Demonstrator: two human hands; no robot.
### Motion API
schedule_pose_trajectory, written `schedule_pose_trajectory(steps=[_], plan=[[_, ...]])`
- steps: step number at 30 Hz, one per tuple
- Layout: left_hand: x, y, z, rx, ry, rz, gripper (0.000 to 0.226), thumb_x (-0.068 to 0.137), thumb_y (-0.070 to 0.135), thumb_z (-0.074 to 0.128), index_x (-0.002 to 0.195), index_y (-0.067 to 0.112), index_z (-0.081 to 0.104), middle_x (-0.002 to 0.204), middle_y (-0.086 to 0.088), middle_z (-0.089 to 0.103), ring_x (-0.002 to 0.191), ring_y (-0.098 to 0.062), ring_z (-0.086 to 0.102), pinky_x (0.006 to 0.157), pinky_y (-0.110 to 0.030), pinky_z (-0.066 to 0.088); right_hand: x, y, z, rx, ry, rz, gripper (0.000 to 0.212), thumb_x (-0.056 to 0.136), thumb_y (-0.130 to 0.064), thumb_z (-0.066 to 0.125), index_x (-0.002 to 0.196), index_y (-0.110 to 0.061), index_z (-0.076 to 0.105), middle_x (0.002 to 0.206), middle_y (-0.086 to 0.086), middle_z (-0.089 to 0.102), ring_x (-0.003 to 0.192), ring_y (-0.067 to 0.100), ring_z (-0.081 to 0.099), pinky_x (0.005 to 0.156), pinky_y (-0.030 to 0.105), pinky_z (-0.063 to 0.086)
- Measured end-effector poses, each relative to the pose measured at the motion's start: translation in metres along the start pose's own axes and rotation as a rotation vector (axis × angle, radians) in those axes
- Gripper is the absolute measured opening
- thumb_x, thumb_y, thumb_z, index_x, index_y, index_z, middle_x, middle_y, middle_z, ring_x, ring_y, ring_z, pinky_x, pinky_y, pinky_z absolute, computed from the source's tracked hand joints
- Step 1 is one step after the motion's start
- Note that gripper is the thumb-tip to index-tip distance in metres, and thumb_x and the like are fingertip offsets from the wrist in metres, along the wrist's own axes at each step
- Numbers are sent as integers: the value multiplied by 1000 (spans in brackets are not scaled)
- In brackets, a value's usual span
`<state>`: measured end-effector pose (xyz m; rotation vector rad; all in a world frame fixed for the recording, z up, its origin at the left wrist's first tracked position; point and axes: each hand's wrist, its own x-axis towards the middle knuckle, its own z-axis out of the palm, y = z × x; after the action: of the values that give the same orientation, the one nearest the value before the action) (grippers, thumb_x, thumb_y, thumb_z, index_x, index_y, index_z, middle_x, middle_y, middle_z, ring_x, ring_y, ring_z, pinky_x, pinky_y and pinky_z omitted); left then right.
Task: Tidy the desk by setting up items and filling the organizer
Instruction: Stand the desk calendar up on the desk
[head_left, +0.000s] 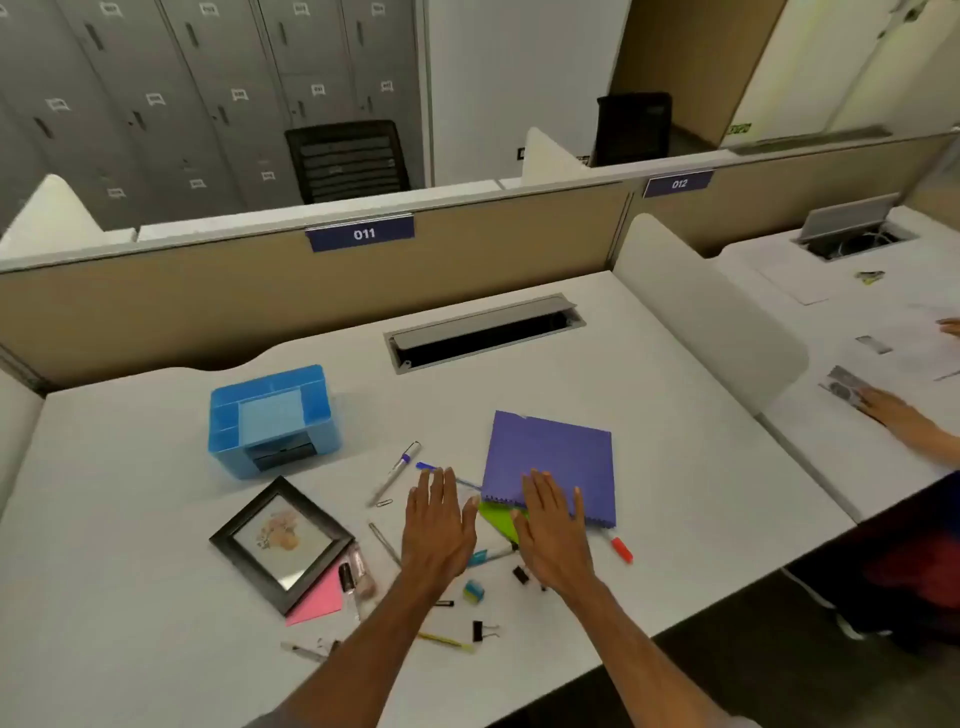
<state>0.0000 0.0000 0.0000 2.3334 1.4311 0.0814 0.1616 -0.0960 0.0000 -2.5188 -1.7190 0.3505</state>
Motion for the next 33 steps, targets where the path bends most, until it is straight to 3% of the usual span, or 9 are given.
schedule_pose_trajectory(steps=[5,10,16,20,24,29,33], plan=[[37,24,15,-4,-90,46,67,112,49,21,166,10,14,175,-3,13,163,-20,-3,132,-37,0,16,63,-1,83,44,94,61,110,-42,34,164,-22,17,172,-1,12,160,18,5,128,47,-2],[61,33,38,-32,-132,64,67,112,49,23,167,12,12,175,-1,11,163,-19,-3,131,-37,0,33,110,2,92,41,176,70,106,-53,32,165,-22,10,173,0,5,160,16,4,129,47,1],[68,45,57,-163,-190,0,73,111,51,27,167,12,2,176,-2,4,163,-17,2,131,-33,5,43,126,4,246,-66,317,83,104,-62,31,165,-18,-4,173,11,-1,160,26,0,130,42,4],[67,52,59,-227,-228,-17,77,109,55,28,167,15,-3,176,-2,-1,162,-18,2,130,-32,7,43,121,5,406,-123,409,82,104,-61,35,165,-20,-2,172,13,5,159,29,12,127,44,22],[67,56,53,-292,-269,-13,76,108,58,33,167,27,-3,176,-2,-4,161,-24,12,128,-41,23,47,117,-2,539,-89,433,75,105,-50,45,165,-22,8,171,10,13,155,31,21,117,46,37],[69,54,40,-444,-237,-16,68,108,54,39,167,30,15,173,-3,18,158,-25,26,126,-45,30,49,114,-15,599,-46,475,69,105,-40,52,163,-20,20,161,8,39,145,31,41,112,44,44],[79,53,17,-617,-120,-64,60,107,50,48,160,24,37,163,1,43,149,-19,42,118,-34,36,61,120,-42,703,79,515,55,103,-36,57,152,-18,40,133,12,65,109,29,65,89,36,55]])
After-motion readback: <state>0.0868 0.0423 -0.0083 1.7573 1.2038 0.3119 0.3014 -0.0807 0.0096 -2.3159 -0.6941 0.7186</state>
